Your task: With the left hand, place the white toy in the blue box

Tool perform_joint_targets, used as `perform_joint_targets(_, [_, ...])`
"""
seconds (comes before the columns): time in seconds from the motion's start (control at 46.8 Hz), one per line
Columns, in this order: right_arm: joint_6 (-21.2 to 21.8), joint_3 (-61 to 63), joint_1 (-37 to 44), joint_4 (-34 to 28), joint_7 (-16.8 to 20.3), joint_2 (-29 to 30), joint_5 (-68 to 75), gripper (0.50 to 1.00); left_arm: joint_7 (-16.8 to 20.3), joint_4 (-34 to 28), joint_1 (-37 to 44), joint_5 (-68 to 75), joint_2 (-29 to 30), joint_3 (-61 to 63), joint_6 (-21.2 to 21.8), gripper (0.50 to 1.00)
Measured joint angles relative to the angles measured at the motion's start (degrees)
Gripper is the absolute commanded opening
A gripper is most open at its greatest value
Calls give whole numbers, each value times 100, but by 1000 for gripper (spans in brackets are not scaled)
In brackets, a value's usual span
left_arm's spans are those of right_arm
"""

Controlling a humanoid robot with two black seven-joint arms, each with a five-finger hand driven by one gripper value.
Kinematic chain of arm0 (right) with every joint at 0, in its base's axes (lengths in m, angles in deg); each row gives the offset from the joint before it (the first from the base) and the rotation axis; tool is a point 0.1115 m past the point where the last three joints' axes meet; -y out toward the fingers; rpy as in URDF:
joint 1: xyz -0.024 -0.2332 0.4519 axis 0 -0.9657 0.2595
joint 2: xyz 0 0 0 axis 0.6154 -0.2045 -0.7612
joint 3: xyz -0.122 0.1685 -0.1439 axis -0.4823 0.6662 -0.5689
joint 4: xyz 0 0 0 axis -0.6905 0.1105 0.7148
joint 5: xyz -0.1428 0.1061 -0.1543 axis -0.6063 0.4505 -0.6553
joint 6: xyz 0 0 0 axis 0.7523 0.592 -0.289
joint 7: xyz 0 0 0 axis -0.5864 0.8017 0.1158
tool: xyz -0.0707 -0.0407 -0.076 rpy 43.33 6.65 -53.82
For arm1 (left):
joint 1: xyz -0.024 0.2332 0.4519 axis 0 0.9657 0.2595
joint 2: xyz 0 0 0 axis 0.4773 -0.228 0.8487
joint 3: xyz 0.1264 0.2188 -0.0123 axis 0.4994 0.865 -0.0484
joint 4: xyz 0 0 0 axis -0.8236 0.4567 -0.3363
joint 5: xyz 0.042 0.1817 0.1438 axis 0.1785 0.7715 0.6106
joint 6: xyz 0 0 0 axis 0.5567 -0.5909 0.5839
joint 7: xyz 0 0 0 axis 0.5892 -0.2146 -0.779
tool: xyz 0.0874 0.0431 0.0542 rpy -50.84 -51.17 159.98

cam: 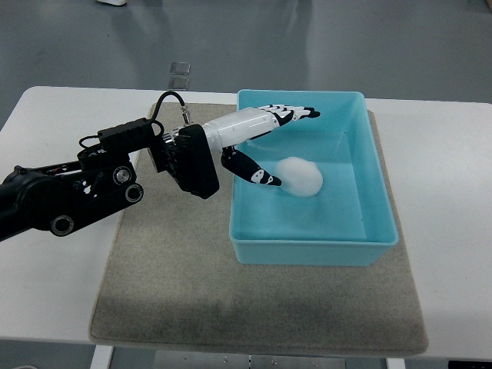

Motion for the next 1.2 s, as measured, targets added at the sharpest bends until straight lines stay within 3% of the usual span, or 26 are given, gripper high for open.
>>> perform_joint_targets(0.257, [-1, 0, 0, 0, 0, 0, 0, 936, 0, 25, 174, -960, 33, -162, 301, 992])
perform_joint_targets(0.428, [0, 0, -1, 0, 0, 0, 1, 936, -8, -183, 180, -3517, 110, -502, 717, 994])
perform_joint_targets(0.62, [0, 0, -1, 0, -1, 0, 2, 936, -9, -747, 190, -6784, 181, -672, 644, 999])
perform_joint_targets(0.706, [0, 0, 0, 0, 0, 0, 2, 936, -9, -878, 256, -7589, 249, -687, 586, 1000])
perform_joint_targets(0.898, [0, 0, 0, 0, 0, 0, 2, 936, 0, -1206, 530, -8316, 240, -1110, 15, 1000])
perform_joint_targets(1.091, [1, 0, 1, 0, -1, 0, 2, 936, 46, -1531, 843, -9281, 237, -1547, -987, 1000])
perform_joint_targets(1.198, [0, 0, -1, 0, 0, 0, 2, 936, 87, -1602, 942, -9504, 237, -1570, -1209, 1000])
